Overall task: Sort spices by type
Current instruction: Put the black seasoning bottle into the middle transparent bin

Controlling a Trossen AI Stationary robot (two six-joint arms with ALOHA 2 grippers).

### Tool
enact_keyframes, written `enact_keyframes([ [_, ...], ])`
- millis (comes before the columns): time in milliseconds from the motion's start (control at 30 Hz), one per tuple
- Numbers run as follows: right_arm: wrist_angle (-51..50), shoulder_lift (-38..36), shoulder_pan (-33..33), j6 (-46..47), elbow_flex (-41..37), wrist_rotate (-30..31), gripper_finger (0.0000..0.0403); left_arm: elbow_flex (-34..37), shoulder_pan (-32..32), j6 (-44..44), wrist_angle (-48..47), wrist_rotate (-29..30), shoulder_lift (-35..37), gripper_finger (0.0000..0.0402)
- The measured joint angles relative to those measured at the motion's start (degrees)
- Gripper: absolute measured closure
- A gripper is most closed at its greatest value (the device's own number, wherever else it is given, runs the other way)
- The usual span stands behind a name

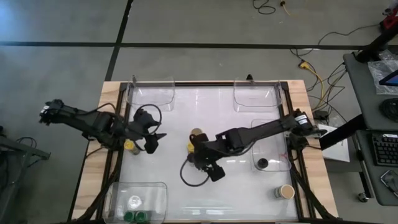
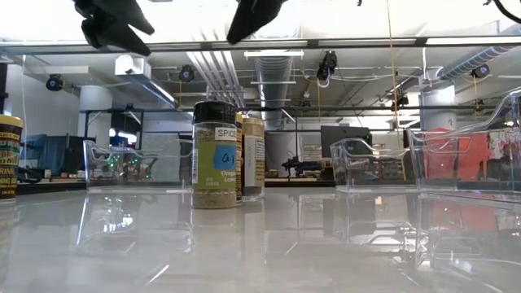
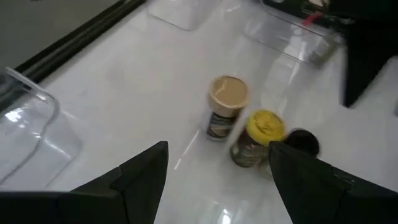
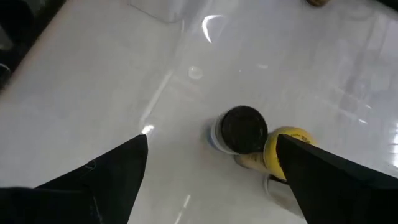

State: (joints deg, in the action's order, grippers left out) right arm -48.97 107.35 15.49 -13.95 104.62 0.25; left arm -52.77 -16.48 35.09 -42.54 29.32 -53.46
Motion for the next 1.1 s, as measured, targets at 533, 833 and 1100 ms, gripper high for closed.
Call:
enact_keyframes([
  [533,-2.8,9.0,-5.4,-14.8,8.2,-11.4,0.0062,0.0,-2.9,11.0,-7.2,-1.0,1.1,0.0141],
  [833,-1.4,10.4,-8.7,-22.0,8.2,-13.3,0.0063,0.0,-2.9,12.2,-9.0,0.4,1.2,0.0141],
  [1100,-1.5,14.3,-10.0,-28.7,8.2,-17.4,0.0077,0.0,-2.8,12.2,-11.3,1.6,1.2,0.0141],
])
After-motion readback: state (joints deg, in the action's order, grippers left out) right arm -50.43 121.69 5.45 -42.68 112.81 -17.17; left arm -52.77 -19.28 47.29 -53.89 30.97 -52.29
